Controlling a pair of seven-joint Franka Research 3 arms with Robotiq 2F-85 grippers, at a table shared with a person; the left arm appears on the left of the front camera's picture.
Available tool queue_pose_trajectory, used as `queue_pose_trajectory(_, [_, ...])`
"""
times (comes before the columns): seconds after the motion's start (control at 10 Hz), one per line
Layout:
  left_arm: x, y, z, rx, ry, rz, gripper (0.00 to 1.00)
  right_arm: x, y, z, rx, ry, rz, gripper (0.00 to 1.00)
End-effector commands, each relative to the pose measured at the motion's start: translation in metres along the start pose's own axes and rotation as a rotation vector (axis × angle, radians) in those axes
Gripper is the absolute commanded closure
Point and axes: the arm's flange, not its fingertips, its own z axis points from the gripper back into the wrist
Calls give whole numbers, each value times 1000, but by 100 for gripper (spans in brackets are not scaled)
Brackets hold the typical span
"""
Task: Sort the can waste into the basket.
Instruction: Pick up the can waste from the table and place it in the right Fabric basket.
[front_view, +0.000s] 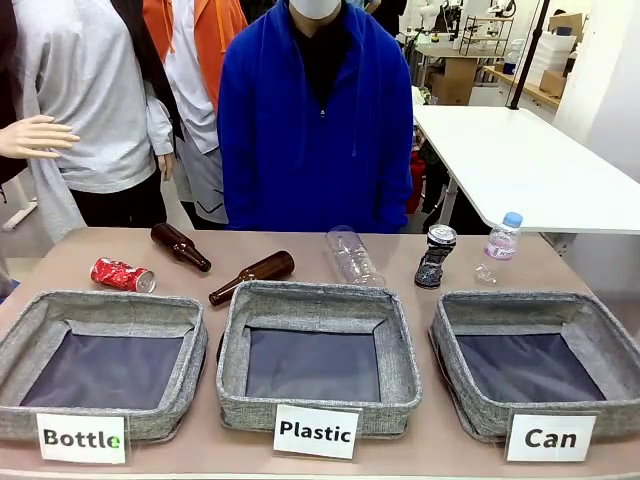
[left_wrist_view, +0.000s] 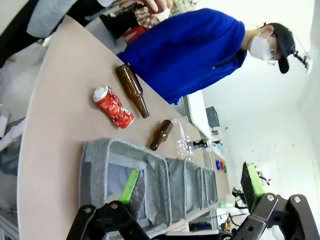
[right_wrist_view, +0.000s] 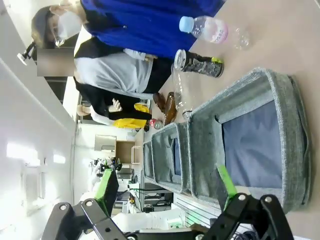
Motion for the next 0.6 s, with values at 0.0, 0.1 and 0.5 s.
queue_pose_trajectory(0.0, [-5, -5, 19, 2, 9, -35, 0, -3, 11, 7, 9, 10, 56, 0])
queue_pose_trajectory(0.1, [-5, -5, 19, 2, 9, -35, 0, -3, 11, 7, 9, 10, 56, 0])
queue_pose_trajectory(0.5, [-5, -5, 19, 2, 9, -35, 0, -13, 66, -86, -241, 125, 385, 0])
